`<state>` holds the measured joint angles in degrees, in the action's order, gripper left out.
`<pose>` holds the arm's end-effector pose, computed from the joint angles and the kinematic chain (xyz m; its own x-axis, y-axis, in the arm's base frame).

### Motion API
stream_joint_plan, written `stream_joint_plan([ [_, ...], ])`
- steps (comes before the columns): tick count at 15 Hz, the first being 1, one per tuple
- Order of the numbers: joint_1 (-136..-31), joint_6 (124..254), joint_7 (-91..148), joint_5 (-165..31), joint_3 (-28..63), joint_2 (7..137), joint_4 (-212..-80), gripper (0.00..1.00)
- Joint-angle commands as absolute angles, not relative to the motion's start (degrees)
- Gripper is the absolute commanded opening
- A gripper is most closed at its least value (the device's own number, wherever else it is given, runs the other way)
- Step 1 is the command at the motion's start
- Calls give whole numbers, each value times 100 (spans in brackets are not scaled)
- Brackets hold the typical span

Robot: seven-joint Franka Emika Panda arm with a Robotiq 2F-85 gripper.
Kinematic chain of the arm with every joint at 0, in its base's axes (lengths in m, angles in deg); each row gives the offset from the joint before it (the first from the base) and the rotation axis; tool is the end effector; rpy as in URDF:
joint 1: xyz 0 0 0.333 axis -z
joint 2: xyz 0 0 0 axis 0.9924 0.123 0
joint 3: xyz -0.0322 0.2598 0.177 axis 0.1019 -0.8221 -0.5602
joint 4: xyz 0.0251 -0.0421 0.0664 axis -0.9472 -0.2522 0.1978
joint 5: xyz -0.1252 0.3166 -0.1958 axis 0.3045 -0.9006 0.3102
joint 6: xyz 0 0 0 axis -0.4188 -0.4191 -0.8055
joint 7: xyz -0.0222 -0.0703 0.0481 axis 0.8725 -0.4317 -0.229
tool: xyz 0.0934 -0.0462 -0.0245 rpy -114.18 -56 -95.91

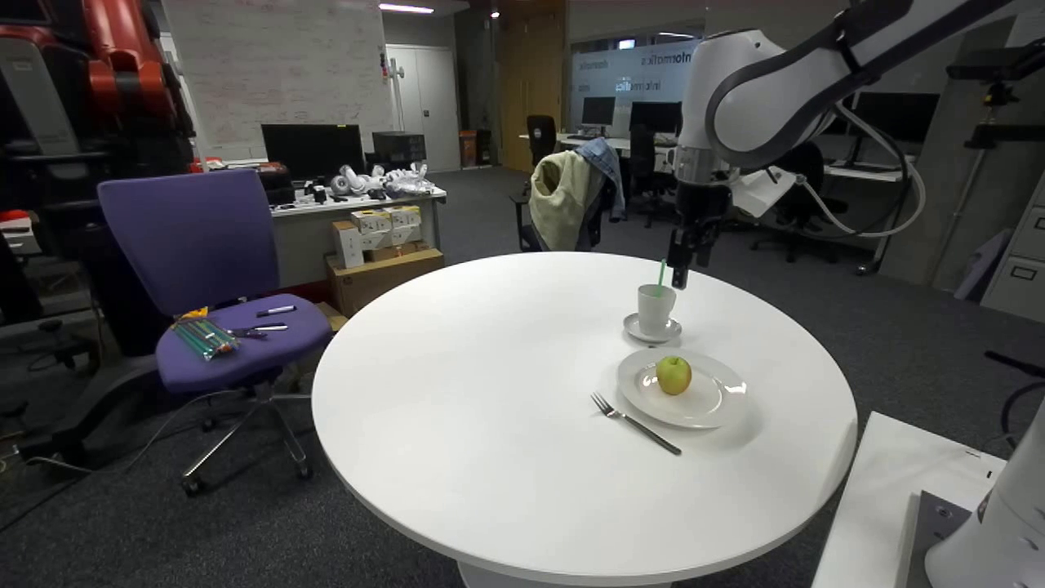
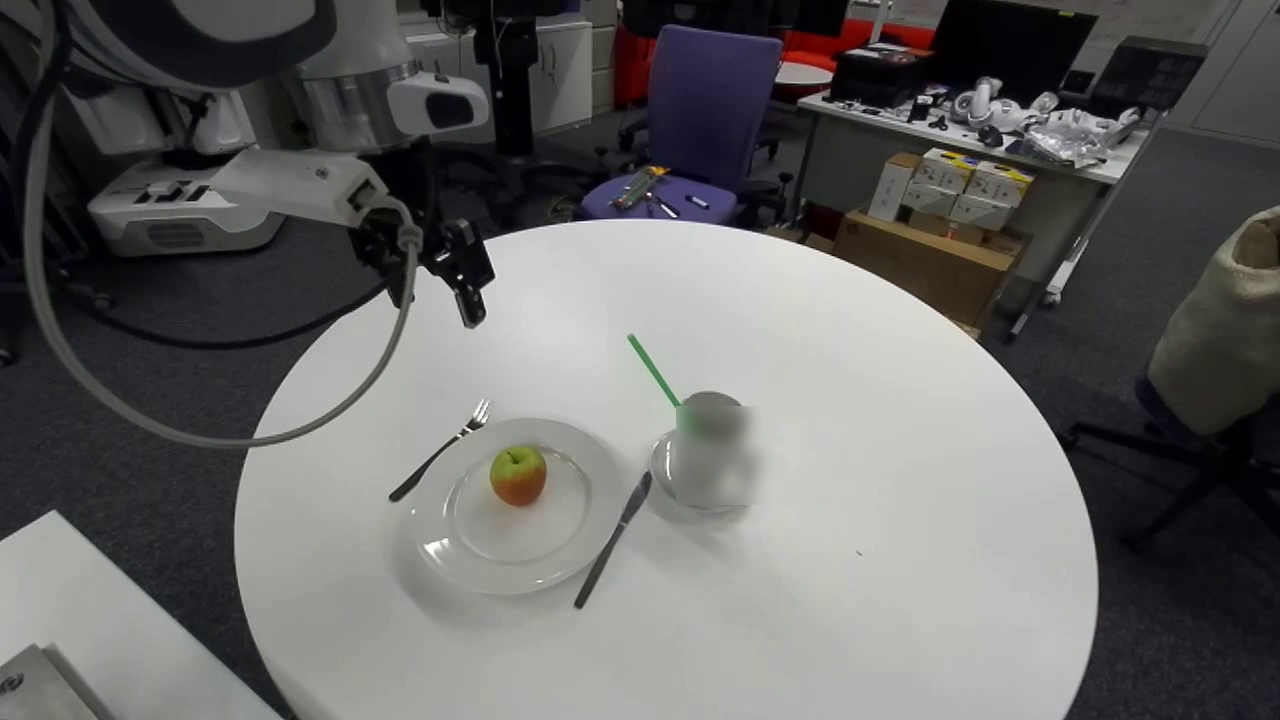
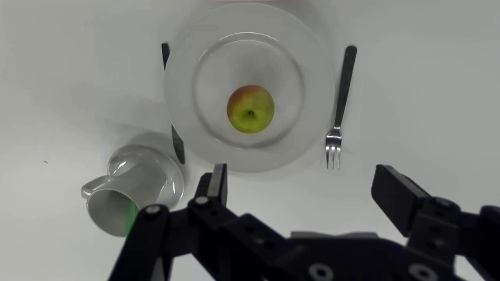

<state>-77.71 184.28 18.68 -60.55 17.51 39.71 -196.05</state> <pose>0.4371 -0.0728 0.3956 0.9979 0.0475 0.0432 0.0421 -0.9921 0.1180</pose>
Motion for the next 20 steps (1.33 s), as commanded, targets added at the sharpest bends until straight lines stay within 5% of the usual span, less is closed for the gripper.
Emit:
stream_joint_plan([
  [1,-7774,18653,1588,-5811,1805,4660,-19459,100],
  [11,-7676,20021,1316,-5443,1930,6522,-19064,100],
  [20,-7727,19985,1540,-5717,1931,6732,-18992,100],
])
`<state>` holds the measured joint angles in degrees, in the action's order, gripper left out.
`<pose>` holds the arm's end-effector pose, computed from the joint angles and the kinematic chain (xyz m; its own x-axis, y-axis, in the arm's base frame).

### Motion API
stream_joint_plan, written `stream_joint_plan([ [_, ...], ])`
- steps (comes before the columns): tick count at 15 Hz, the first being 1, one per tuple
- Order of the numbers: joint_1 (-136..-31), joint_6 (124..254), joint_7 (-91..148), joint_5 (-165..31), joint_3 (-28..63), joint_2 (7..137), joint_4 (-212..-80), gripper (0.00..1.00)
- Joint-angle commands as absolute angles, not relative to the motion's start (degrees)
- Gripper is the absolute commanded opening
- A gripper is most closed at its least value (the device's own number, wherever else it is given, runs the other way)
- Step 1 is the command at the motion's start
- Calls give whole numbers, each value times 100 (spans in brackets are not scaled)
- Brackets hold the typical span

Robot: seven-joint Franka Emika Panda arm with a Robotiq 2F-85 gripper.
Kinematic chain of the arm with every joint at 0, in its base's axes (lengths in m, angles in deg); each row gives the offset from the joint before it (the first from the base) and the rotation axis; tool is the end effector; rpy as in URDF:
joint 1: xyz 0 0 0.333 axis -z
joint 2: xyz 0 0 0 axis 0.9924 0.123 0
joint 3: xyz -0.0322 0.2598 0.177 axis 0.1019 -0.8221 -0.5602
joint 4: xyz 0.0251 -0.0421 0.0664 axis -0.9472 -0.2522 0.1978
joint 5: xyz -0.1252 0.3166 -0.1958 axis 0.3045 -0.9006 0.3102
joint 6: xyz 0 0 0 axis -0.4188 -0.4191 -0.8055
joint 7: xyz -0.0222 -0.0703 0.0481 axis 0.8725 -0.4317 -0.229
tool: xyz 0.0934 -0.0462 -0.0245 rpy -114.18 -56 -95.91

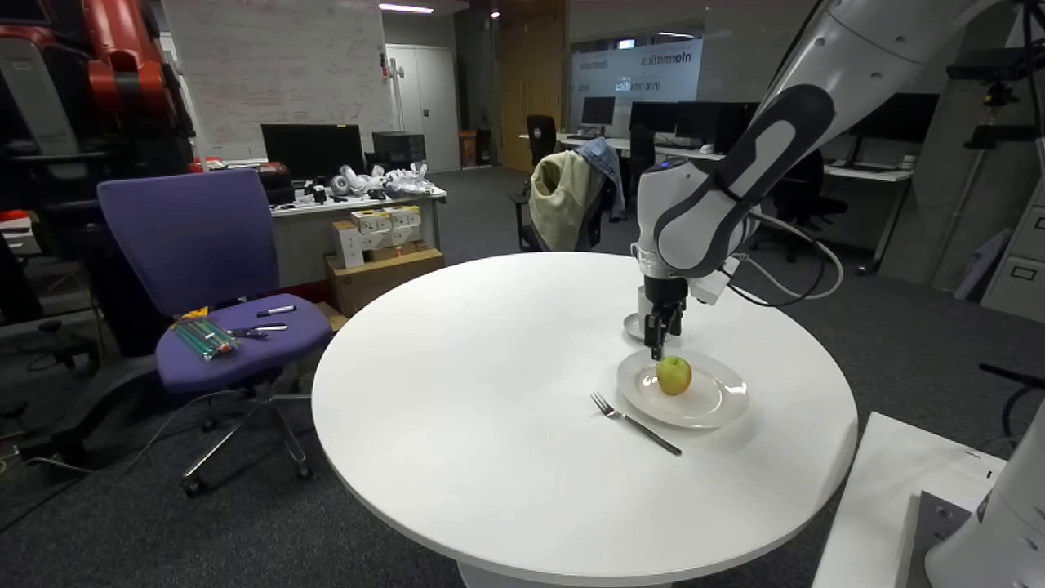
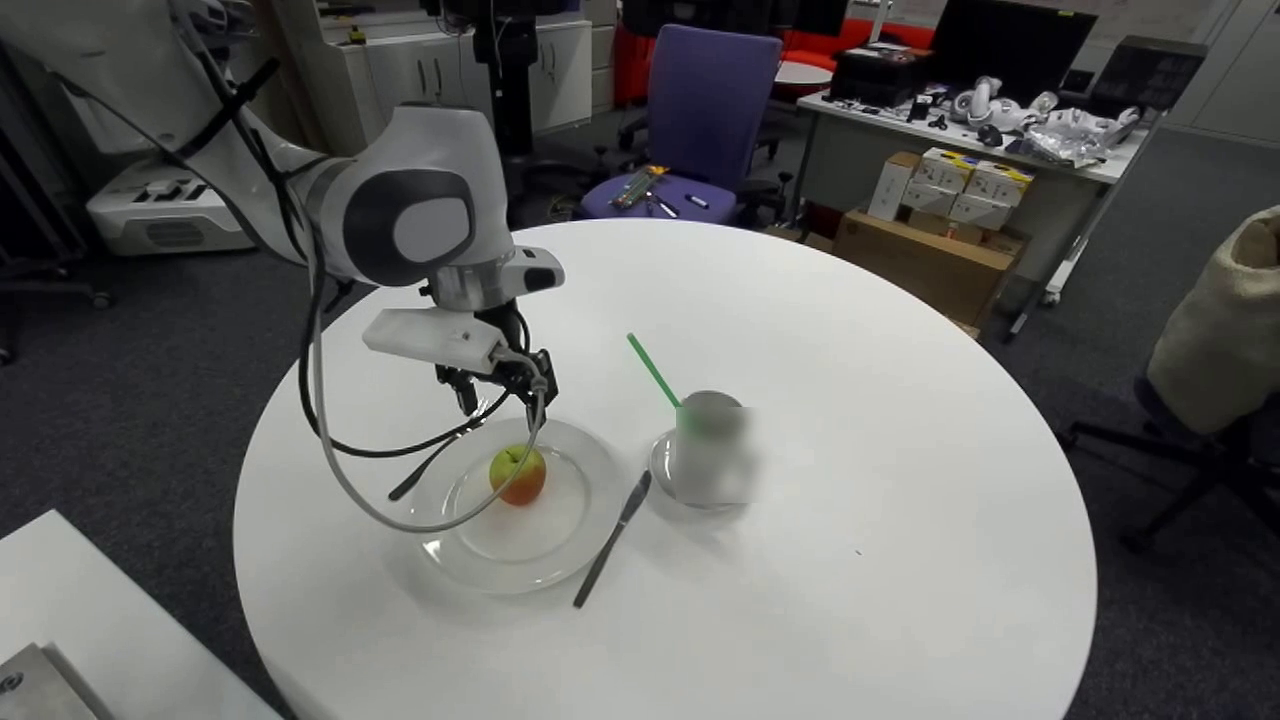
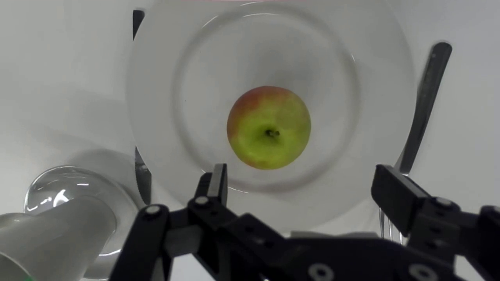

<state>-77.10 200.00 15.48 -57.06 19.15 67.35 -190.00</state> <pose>0.4904 -0.0949 0.2335 0.9869 0.1423 -0.0759 0.1511 -0.9805 0.1257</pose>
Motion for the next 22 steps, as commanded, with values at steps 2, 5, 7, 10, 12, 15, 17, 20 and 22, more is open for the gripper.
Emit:
stream_joint_plan([
  [2,-7723,19953,1589,-5593,1989,6660,-19060,100],
  [5,-7721,19918,1630,-5560,2020,6783,-18996,100],
  [7,-7702,19919,1634,-5543,2067,6796,-19012,100],
  [10,-7673,19893,1625,-5536,2149,6868,-19000,100],
  [12,-7661,19892,1636,-5523,2214,6949,-18983,100],
  [15,-7655,19903,1653,-5515,2289,7079,-18948,100],
  [17,-7634,19951,1556,-5665,2239,7263,-18873,100],
  [20,-7581,19998,1371,-5940,2082,7568,-18716,100],
  [22,-7565,20058,1327,-6112,1966,7778,-18581,100],
])
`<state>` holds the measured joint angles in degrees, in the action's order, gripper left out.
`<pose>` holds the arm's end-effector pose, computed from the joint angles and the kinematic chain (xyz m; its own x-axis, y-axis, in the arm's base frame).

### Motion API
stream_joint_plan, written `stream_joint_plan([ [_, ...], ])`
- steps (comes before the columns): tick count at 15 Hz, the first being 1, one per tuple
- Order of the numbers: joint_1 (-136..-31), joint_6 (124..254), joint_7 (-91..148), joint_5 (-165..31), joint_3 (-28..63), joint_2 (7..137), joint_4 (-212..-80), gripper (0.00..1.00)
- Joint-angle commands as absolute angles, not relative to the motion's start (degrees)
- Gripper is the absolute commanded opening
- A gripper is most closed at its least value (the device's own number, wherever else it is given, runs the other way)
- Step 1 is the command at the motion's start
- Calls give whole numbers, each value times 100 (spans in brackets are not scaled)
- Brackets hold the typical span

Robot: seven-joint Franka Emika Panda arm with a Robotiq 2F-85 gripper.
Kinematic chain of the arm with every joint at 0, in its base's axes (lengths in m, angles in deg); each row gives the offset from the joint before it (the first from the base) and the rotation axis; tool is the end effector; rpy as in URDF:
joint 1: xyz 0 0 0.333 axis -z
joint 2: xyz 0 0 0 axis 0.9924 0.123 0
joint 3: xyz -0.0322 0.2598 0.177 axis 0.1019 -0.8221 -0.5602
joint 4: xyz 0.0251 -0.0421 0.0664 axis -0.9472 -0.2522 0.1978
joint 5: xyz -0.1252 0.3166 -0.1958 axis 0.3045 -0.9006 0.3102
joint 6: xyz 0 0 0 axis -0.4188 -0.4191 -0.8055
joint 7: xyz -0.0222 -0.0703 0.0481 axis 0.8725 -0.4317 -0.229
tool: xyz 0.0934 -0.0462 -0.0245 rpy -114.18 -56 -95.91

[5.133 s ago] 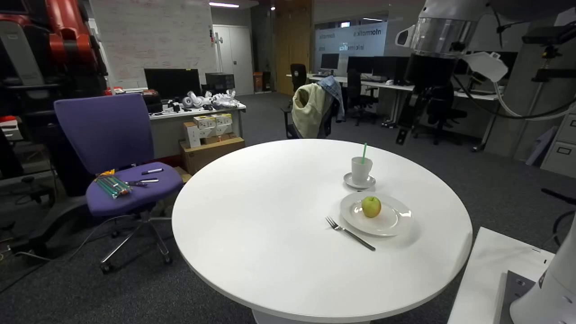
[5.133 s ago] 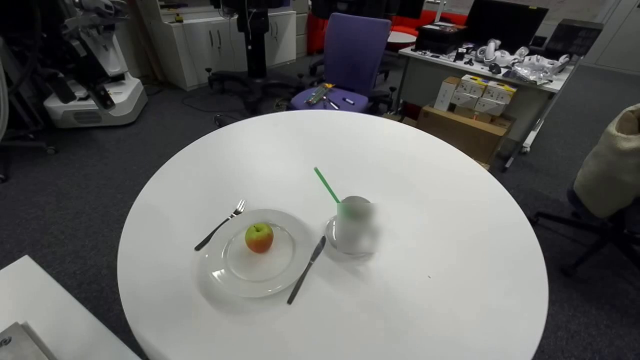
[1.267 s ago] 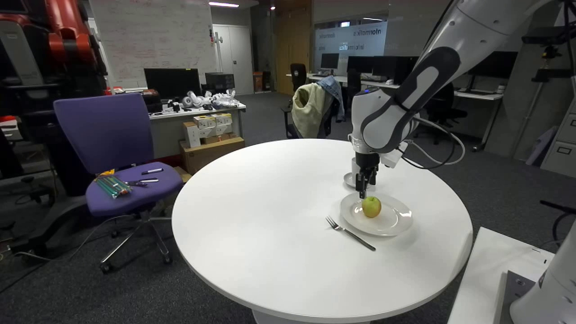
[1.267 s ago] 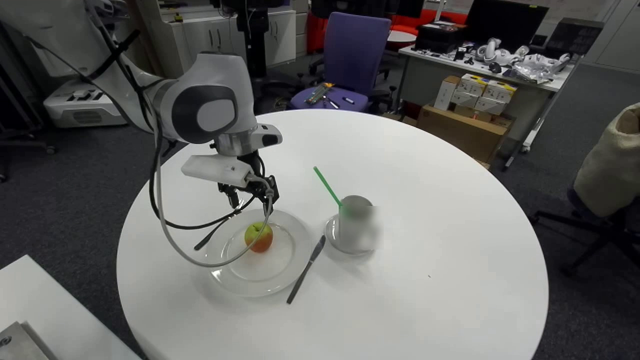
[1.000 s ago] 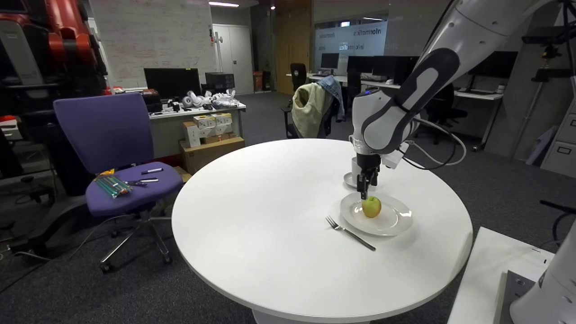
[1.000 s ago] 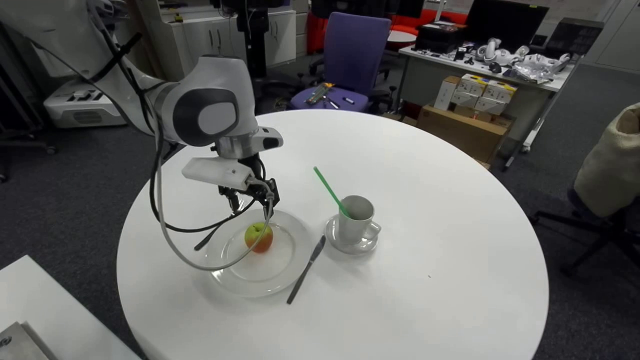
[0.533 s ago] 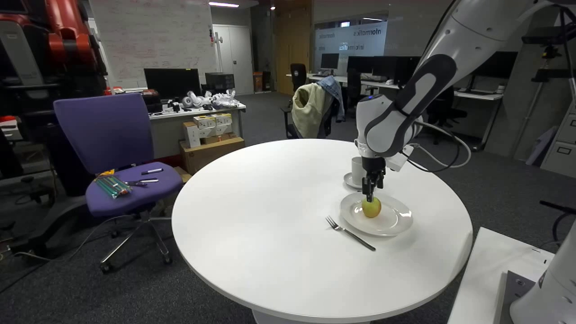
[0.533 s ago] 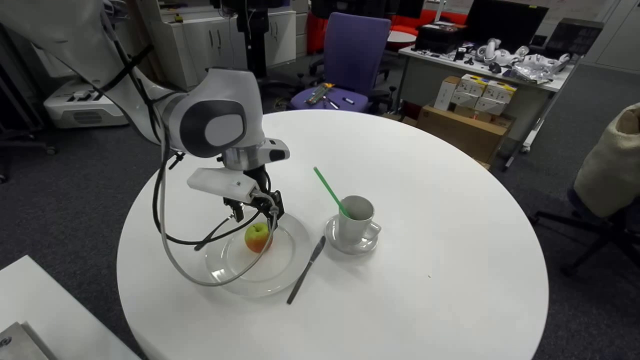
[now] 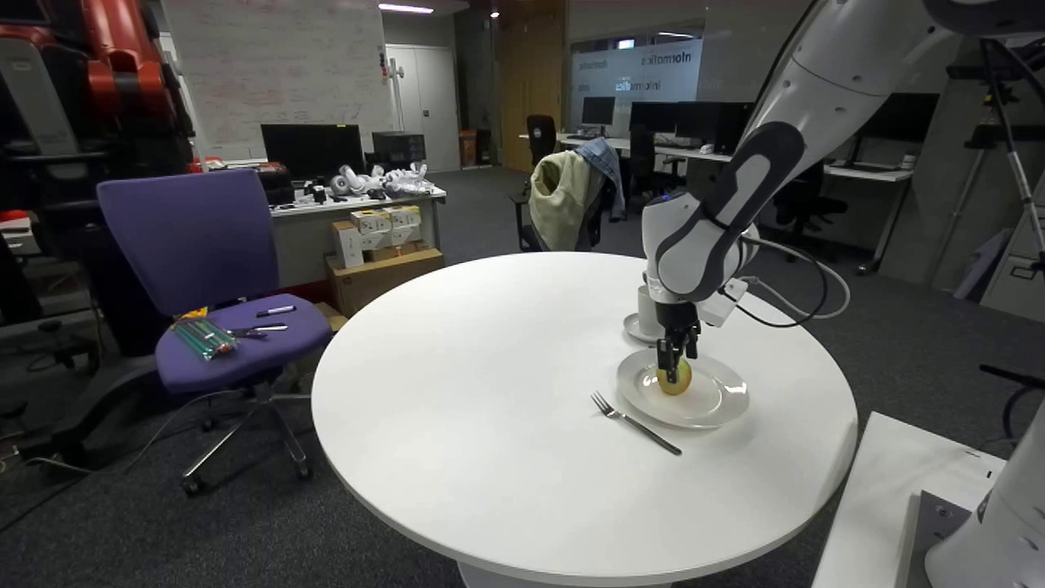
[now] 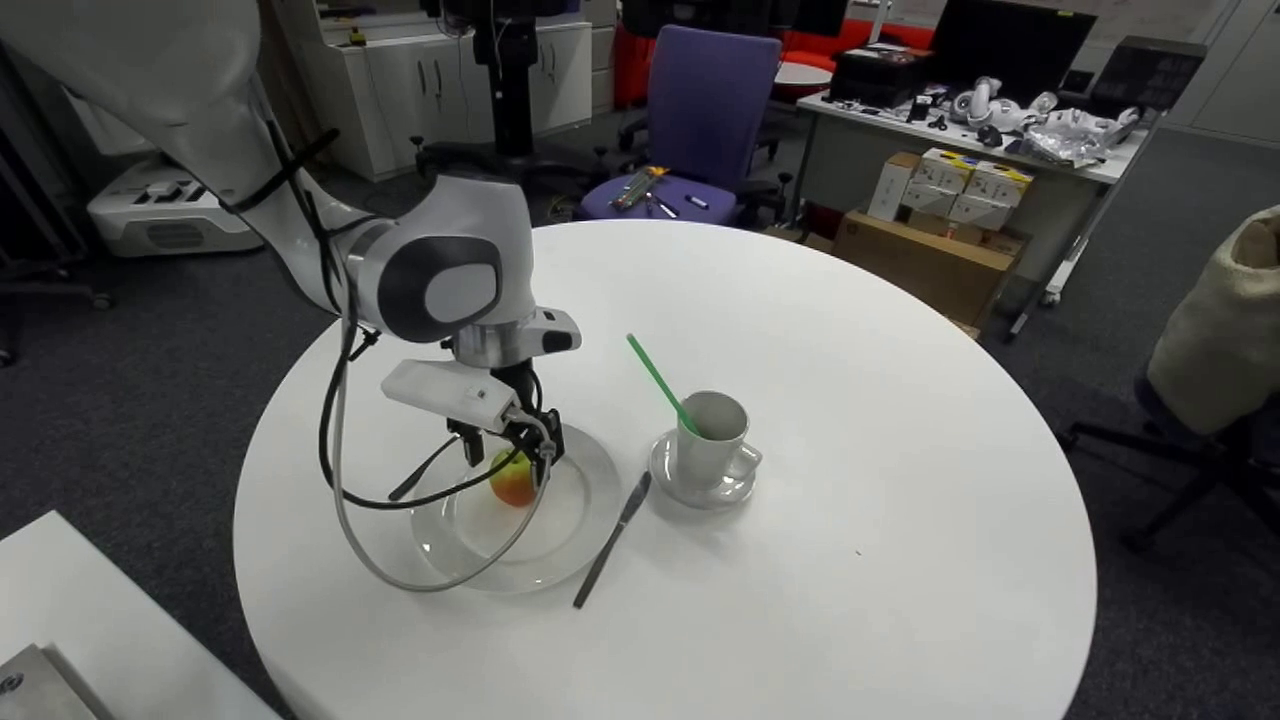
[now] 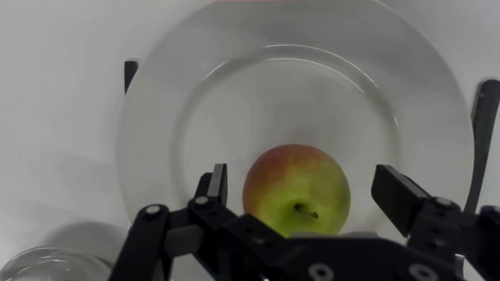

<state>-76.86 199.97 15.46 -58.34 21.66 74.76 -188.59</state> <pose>0.4788 -0.1194 0.1786 0.9810 0.0792 -0.1770 0.0989 -0.9895 0.1055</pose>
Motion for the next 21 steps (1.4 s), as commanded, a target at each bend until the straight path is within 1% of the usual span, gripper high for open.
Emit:
stream_joint_plan([
  [1,-7562,20062,1326,-6163,1927,7867,-18513,100],
  [8,-7591,20071,1401,-6193,1831,8349,-18029,100],
  [9,-7597,20054,1413,-6183,1831,8404,-17969,75],
  [10,-7601,20045,1420,-6174,1830,8447,-17931,74],
  [11,-7602,20035,1432,-6174,1833,8483,-17882,68],
  [12,-7611,20030,1452,-6167,1838,8519,-17843,58],
  [14,-7622,20009,1479,-6154,1851,8556,-17786,44],
  [15,-7625,20004,1487,-6150,1854,8581,-17765,40],
  [16,-7627,19986,1493,-6153,1854,8584,-17757,83],
  [17,-7638,19986,1508,-6136,1866,8579,-17761,88],
  [18,-7619,19978,1483,-6130,1877,8511,-17818,90],
  [19,-7624,19975,1487,-6120,1883,8503,-17818,96],
  [20,-7630,19973,1494,-6110,1890,8499,-17825,100],
  [21,-7639,19971,1503,-6097,1899,8487,-17839,100],
])
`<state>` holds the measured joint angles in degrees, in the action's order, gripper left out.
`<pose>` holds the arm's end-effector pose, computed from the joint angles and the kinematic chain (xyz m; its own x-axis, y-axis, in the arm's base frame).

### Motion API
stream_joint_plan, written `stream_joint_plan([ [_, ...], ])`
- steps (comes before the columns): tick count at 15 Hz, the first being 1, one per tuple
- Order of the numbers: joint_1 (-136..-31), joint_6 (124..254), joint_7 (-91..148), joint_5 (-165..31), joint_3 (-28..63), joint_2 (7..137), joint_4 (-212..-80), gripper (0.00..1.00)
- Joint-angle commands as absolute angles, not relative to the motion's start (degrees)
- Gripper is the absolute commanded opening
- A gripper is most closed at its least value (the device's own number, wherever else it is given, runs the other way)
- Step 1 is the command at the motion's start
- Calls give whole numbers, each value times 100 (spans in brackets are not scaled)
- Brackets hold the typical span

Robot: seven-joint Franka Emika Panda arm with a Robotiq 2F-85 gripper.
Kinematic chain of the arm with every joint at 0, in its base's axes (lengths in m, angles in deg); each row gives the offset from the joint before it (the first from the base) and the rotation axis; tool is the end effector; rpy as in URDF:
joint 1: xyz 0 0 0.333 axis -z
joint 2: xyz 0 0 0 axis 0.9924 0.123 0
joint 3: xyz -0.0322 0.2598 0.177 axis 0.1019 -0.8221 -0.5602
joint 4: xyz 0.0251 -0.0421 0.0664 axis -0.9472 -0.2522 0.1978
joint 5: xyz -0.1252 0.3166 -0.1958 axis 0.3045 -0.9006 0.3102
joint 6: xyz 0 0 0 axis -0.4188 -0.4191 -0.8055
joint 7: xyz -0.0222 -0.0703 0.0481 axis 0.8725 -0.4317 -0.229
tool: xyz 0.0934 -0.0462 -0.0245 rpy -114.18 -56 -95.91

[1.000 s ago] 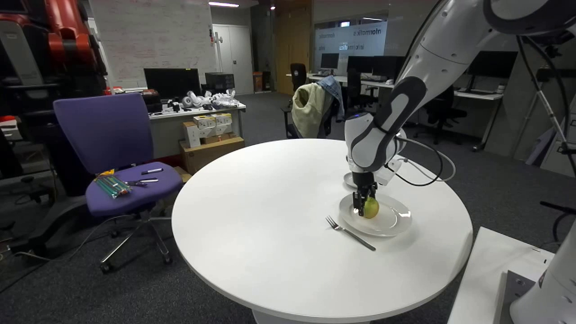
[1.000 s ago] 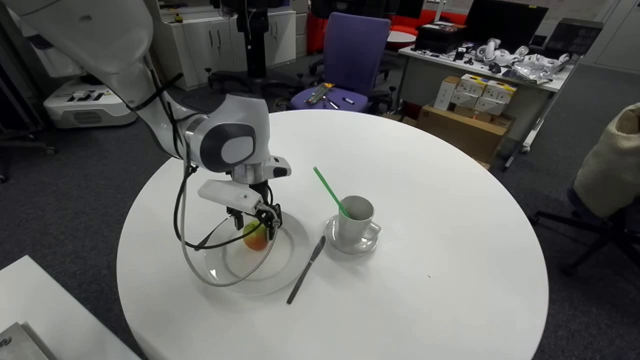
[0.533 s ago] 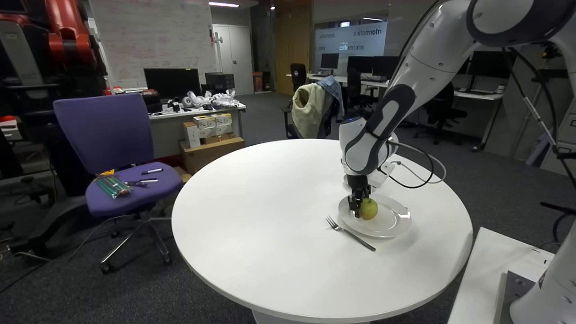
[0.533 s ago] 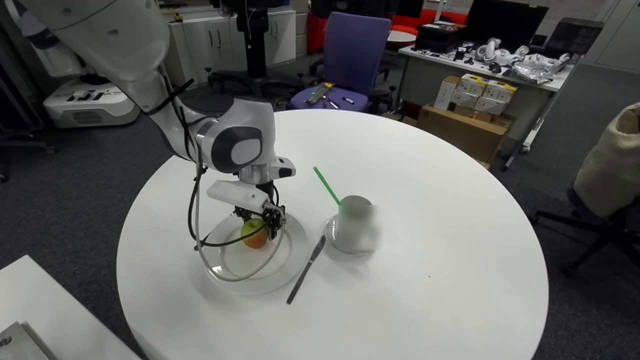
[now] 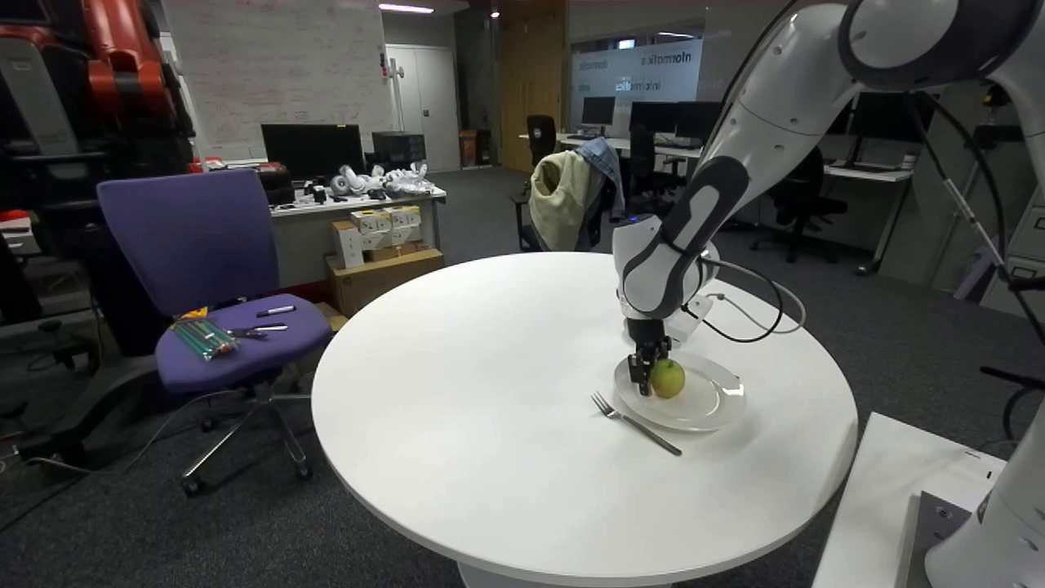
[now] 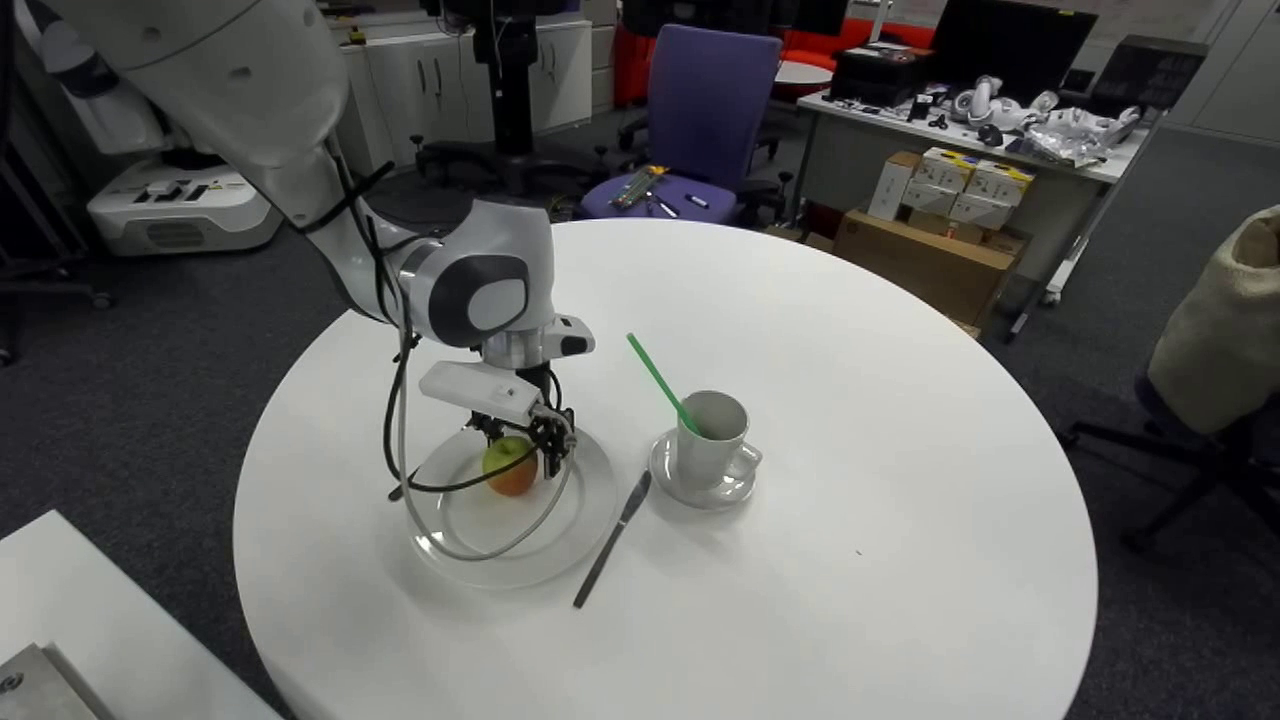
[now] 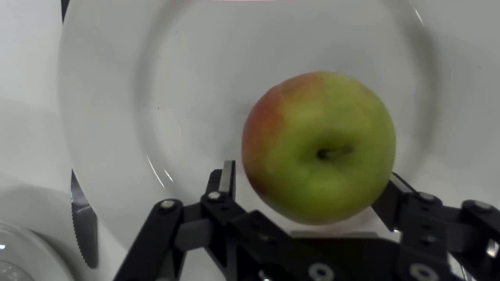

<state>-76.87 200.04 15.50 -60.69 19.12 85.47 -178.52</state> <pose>0.5257 -0.1062 0.1367 0.9790 0.0934 -0.1809 0.1106 -0.9900 0.0872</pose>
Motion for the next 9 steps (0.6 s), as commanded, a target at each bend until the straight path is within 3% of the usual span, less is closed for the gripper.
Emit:
stream_joint_plan([
  [1,-7656,19961,1534,-6079,1917,8476,-17850,100],
  [9,-7579,20103,1383,-6127,1864,7969,-18493,100],
])
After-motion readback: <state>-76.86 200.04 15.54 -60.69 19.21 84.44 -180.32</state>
